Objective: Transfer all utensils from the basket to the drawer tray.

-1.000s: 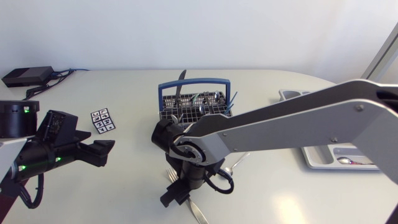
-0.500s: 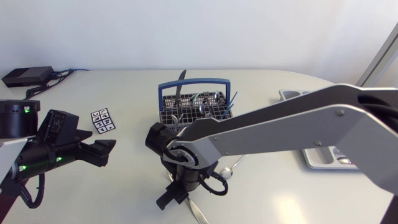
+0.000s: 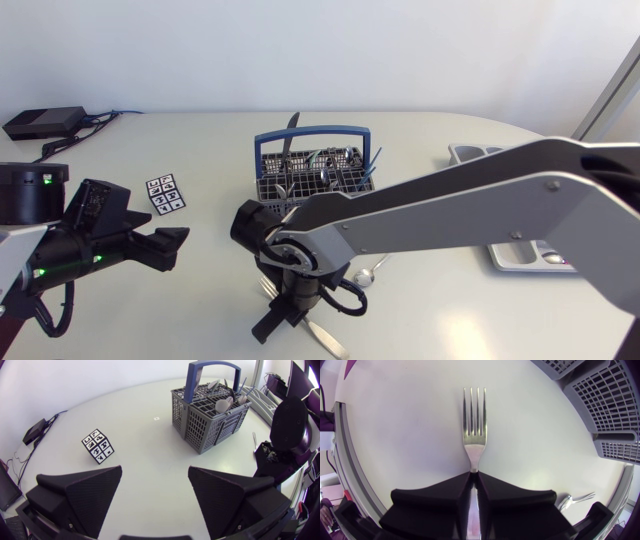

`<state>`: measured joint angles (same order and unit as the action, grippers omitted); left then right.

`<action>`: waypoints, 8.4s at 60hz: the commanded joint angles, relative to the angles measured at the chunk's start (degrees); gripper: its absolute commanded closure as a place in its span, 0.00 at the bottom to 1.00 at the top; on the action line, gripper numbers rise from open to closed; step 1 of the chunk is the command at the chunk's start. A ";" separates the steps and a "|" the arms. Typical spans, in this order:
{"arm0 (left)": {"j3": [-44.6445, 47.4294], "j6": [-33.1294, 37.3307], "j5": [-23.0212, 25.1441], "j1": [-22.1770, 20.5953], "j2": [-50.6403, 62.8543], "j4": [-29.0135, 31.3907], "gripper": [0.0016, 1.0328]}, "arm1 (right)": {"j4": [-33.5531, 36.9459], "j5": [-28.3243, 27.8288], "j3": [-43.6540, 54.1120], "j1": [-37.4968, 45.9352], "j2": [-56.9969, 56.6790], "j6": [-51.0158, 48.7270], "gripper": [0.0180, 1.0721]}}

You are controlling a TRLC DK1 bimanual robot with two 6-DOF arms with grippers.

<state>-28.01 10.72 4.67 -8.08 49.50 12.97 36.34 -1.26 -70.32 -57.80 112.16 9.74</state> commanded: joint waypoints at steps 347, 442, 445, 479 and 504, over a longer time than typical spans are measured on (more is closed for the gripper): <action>1.12 0.00 -1.68 -9.06 -2.74 -0.67 0.10 | 18.42 -6.48 10.38 38.90 -21.90 -100.53 0.92; -8.90 -2.55 -6.07 -15.13 10.53 -3.30 0.10 | 19.39 -8.24 -5.17 92.17 -9.15 -125.31 0.14; -9.61 -2.55 -6.07 -15.39 11.94 -3.83 0.10 | 19.39 -10.08 -2.27 90.06 -12.23 -123.47 0.14; -22.97 19.25 -5.90 -18.64 22.49 -3.39 0.09 | 13.06 -14.12 17.15 59.56 -28.31 -100.53 0.09; -30.53 44.65 -3.88 -23.65 27.59 5.57 0.10 | 9.63 -14.04 16.36 42.42 -28.93 -87.96 0.09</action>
<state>-56.21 48.95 -0.03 -31.27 75.31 16.86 46.74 -15.22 -53.41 -13.08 83.50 -82.17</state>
